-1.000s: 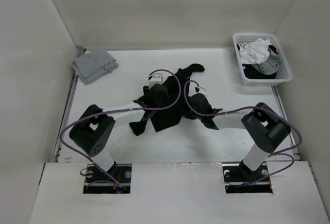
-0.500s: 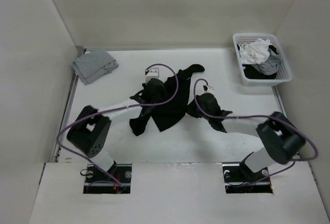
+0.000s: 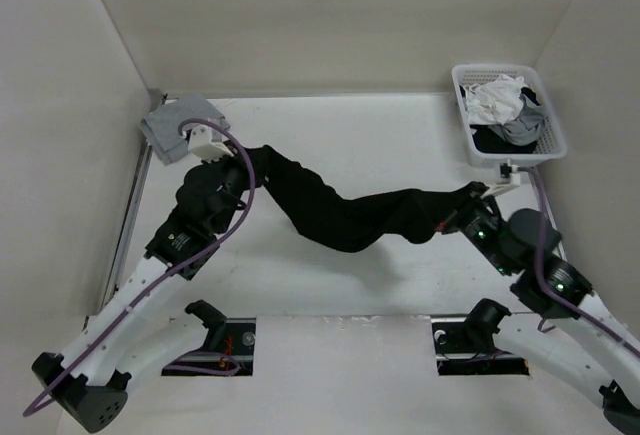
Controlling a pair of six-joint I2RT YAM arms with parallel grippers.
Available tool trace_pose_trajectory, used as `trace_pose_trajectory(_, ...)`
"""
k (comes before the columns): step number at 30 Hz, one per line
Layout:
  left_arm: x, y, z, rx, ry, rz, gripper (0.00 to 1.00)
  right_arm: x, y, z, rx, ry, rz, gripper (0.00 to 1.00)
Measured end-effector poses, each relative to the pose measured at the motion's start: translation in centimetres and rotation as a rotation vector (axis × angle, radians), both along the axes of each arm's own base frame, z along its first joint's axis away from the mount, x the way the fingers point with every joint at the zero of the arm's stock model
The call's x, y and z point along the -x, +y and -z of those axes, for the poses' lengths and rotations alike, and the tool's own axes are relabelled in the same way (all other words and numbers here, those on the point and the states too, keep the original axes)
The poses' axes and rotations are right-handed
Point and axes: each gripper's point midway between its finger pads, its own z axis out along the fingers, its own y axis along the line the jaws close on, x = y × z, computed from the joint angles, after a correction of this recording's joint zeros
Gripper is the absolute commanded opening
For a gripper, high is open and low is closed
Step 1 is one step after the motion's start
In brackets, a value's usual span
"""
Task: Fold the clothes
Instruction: Flatten the tank top out
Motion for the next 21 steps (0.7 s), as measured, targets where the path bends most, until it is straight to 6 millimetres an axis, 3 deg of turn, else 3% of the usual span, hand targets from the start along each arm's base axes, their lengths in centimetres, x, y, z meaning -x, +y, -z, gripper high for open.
trace_pose_trajectory(3, 1.2, 1.1, -4.5, 0.056, -0.075, -0.001, 0.02, 3.9, -0.7, -7.4, -0.098, -0.127, -0.088, 0.0)
trace_pose_trajectory(5, 1.9, 1.6, -6.8, 0.09, -0.116, -0.003, 0.02, 6.2, -1.0, -10.9, -0.167, -0.185, -0.154, 0.0)
trace_pose_trajectory(7, 2.6, 2.1, -8.8, 0.114, -0.151, -0.001, 0.03, 7.9, -1.0, -12.6, -0.208, -0.21, -0.217, 0.01)
trace_pose_trajectory(10, 3.3, 2.2, -11.0, 0.139, -0.194, 0.012, 0.03, 9.2, 0.0, -12.5, -0.213, -0.199, -0.286, 0.02)
trace_pose_trajectory(13, 2.1, 2.3, -11.4, 0.137, -0.199, -0.009, 0.03, 8.7, 1.5, -9.9, -0.148, -0.164, -0.282, 0.02)
trace_pose_trajectory(15, -0.9, 2.0, -9.8, 0.109, -0.159, -0.042, 0.04, 6.7, 2.7, -6.7, -0.056, -0.119, -0.22, 0.02)
trace_pose_trajectory(17, -5.0, 1.2, -6.6, 0.067, -0.08, -0.064, 0.04, 4.2, 3.4, -3.6, 0.028, -0.07, -0.151, 0.01)
trace_pose_trajectory(18, -9.1, 0.8, -3.6, 0.026, 0.006, -0.089, 0.04, 0.9, 3.5, -0.4, 0.096, -0.014, -0.069, 0.0)
trace_pose_trajectory(21, -18.6, -0.2, 3.0, -0.041, 0.158, -0.134, 0.05, -6.0, 1.5, 8.7, 0.235, 0.184, 0.091, 0.0)
